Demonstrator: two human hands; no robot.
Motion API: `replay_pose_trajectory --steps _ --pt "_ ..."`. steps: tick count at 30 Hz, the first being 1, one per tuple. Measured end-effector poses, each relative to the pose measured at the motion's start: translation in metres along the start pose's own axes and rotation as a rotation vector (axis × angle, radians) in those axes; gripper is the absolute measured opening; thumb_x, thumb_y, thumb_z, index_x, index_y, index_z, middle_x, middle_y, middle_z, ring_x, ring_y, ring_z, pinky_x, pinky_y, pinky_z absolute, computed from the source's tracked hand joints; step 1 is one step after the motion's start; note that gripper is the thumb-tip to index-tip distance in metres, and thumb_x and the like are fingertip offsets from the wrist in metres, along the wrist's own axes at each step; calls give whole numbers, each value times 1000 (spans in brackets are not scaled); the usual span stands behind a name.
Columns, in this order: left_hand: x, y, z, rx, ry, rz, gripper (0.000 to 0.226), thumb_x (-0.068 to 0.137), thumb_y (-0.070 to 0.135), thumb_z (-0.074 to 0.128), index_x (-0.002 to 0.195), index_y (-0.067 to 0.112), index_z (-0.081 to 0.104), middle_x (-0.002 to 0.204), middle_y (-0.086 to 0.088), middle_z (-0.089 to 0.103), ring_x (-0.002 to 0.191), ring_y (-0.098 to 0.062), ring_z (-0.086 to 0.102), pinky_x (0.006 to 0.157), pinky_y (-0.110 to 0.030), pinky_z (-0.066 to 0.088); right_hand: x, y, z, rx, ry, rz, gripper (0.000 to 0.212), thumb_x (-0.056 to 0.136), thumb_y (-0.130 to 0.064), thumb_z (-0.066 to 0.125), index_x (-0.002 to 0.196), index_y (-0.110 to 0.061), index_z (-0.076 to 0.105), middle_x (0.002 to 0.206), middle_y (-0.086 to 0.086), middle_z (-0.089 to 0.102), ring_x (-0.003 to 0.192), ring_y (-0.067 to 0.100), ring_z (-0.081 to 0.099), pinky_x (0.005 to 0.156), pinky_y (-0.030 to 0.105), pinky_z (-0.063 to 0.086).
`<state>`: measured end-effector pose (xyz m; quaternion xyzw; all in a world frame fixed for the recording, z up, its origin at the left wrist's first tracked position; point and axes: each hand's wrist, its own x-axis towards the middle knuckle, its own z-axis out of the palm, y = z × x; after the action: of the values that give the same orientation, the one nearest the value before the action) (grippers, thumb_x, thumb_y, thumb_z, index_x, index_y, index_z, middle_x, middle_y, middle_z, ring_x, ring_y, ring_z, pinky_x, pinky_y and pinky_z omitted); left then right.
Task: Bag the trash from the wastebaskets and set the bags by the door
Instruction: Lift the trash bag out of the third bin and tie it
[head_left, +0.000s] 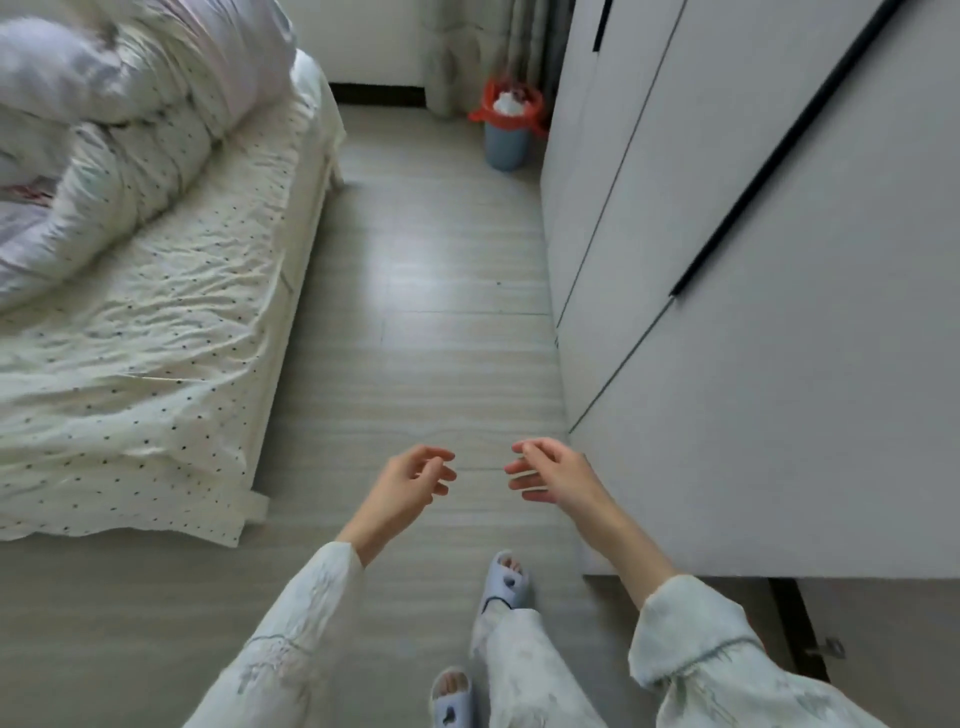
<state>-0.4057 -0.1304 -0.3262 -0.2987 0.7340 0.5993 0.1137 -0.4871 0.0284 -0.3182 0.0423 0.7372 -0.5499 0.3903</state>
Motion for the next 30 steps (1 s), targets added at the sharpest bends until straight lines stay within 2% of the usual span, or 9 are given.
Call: replay_pose_trajectory --steps 4,8,14,23,30 --pt "77 39 -44 -43 50 0 22 95 10 37 101 14 57 81 2 62 69 -10 57 55 -9 41 84 -61 0 -3 8 -32 17 97 -17 40 97 -13 56 80 1 63 67 15 59 62 22 46" --pt "171 95 -89 -38 127 24 21 94 9 37 97 16 56 85 -3 63 70 -12 58 63 -19 42 179 -142 -8 4 11 -76 18 97 -18 41 98 -12 58 81 2 64 70 16 60 66 25 47" --pt "289 198 -147 -34 142 74 20 94 12 39 100 17 58 88 -2 64 75 -13 59 67 -21 45 295 -281 -23 -8 11 -144 19 97 -17 41 100 -10 59 81 2 64 71 16 61 68 26 49" --pt "501 280 -242 -64 166 54 20 94 12 40 94 19 59 85 0 64 74 -15 59 64 -20 44 501 -427 -21 -6 15 -148 19 97 -16 40 99 -10 58 81 2 64 72 17 61 67 26 49" --pt "709 382 -324 -77 134 68 21 94 9 39 96 15 59 84 -2 64 70 -13 58 63 -22 43 678 -565 -24 49 100 -143 20 97 -18 42 86 -18 59 82 3 65 72 18 61 67 27 49"
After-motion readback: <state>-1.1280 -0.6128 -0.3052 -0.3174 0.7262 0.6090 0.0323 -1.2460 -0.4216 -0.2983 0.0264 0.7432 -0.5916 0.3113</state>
